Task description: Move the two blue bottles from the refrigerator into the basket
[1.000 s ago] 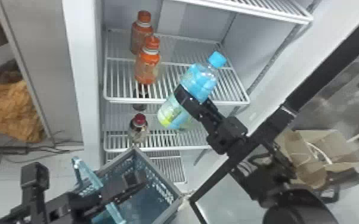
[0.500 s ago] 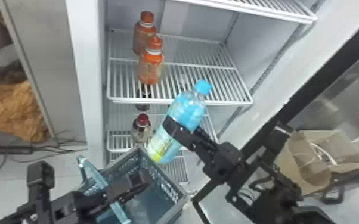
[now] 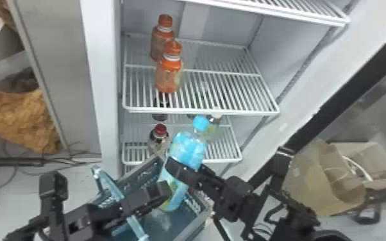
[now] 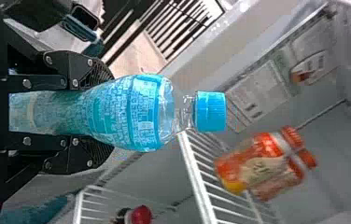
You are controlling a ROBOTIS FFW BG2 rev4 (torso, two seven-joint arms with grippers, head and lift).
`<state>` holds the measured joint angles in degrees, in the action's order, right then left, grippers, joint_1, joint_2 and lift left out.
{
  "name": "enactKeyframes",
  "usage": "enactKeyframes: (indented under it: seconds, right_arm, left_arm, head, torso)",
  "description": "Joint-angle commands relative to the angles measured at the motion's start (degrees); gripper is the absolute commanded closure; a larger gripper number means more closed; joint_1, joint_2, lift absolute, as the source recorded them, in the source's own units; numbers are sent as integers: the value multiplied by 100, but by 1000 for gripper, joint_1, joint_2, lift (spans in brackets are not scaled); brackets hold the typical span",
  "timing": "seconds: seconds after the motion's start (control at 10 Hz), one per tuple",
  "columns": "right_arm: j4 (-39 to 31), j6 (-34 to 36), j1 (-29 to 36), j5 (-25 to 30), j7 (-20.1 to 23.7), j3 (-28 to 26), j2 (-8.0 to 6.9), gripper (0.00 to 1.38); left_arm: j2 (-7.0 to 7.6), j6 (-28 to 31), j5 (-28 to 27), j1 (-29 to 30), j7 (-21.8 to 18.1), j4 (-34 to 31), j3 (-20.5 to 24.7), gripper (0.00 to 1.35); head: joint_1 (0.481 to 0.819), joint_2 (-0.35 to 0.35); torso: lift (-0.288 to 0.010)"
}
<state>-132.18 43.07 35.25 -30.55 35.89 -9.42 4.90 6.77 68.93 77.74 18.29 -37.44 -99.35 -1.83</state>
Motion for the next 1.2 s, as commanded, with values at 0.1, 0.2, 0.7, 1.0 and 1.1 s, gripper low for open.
enactKeyframes:
  seconds: [0.1,0.2,0.7,1.0,1.1]
  right_arm:
    - [443,-4,-248,-19,15,359,125,1273]
    - [513,24,-262,-53,33,439,151,1141]
    - [710,320,-459,107,235,450,239,168]
    - [1076,-1185,-417,-30,331,279,213,190]
    - [1202,-1860,-347,-41,340,233,204,191]
  left_arm:
    - [0,-17,30,-29,-1,0,-34,1202]
    - [0,-17,41,-43,-1,0,-45,1202]
    - [9,-59,87,-29,-1,0,-45,1202]
    - [9,-73,87,-29,-1,0,-45,1202]
    - [9,-73,98,-15,-1,0,-34,1202]
  head:
    - [695,-252]
    - [695,-235]
    - [695,-195]
    - [695,-218]
    - [695,-233]
  torso:
    - [0]
    - [0]
    - [0]
    - [0]
    - [0]
